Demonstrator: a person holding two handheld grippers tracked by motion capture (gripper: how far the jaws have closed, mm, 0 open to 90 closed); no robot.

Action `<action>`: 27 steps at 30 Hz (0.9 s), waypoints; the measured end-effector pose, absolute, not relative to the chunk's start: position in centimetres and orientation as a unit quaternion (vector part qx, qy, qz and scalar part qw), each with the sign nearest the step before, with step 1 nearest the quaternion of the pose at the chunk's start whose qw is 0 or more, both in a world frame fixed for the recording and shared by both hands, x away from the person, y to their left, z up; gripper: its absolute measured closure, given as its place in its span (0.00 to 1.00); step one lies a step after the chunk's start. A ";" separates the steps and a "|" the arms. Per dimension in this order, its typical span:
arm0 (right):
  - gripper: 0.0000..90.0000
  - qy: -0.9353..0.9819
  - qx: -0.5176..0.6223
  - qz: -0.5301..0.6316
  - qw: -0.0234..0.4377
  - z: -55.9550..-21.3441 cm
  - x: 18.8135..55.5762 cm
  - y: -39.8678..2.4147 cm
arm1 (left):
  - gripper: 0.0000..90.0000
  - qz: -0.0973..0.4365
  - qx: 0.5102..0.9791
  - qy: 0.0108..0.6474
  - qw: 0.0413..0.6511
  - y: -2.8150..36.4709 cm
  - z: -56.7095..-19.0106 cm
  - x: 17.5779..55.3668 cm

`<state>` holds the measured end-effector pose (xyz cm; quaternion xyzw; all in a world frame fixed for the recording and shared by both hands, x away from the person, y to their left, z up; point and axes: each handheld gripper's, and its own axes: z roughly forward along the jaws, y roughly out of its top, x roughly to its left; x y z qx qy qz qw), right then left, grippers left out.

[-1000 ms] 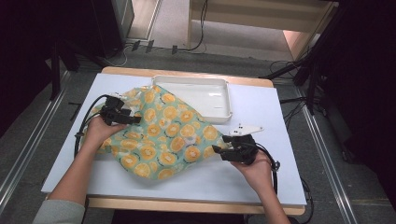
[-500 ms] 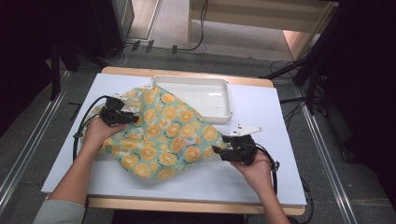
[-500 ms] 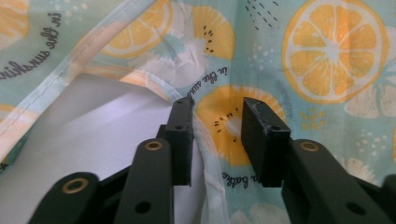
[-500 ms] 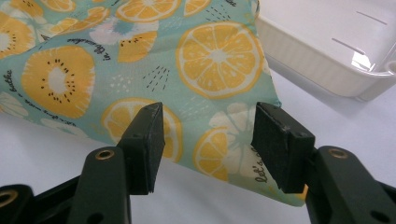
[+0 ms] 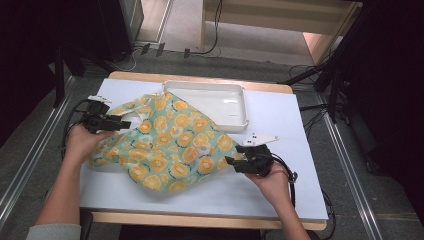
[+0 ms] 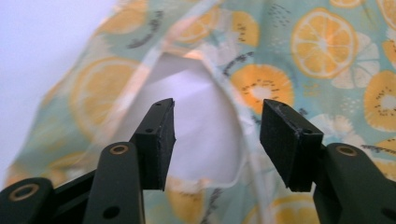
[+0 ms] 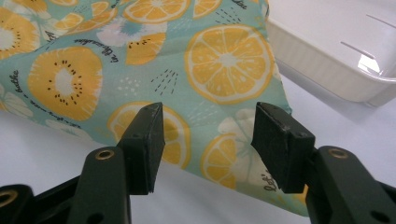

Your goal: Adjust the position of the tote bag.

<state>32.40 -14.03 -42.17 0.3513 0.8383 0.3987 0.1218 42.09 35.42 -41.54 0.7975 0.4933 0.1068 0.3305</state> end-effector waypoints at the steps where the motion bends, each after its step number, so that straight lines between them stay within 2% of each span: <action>1: 0.49 0.839 0.350 0.398 0.122 -42.2 32.5 -13.9 | 0.46 0.112 0.796 0.497 0.327 35.9 -41.5 42.0; 4: 0.49 0.841 0.345 0.398 0.121 -42.2 32.6 -13.8 | 0.39 0.127 0.782 0.513 0.330 37.3 -41.2 41.6; 9: 0.49 0.842 0.343 0.398 0.119 -42.3 32.8 -13.6 | 0.34 0.135 0.754 0.544 0.342 39.9 -40.8 40.9; 15: 0.49 0.845 0.336 0.398 0.119 -42.3 32.9 -13.2 | 0.24 0.140 0.750 0.562 0.320 40.1 -42.0 41.5; 24: 0.49 0.845 0.339 0.397 0.116 -42.4 32.9 -13.3 | 0.26 0.135 0.746 0.579 0.301 40.1 -44.5 43.1; 25: 0.49 0.845 0.339 0.397 0.117 -42.4 32.9 -13.3 | 0.29 0.138 0.748 0.575 0.300 40.1 -44.5 43.1; 27: 0.49 0.845 0.340 0.397 0.116 -42.4 32.9 -13.3 | 0.43 0.136 0.750 0.570 0.307 39.9 -44.5 43.1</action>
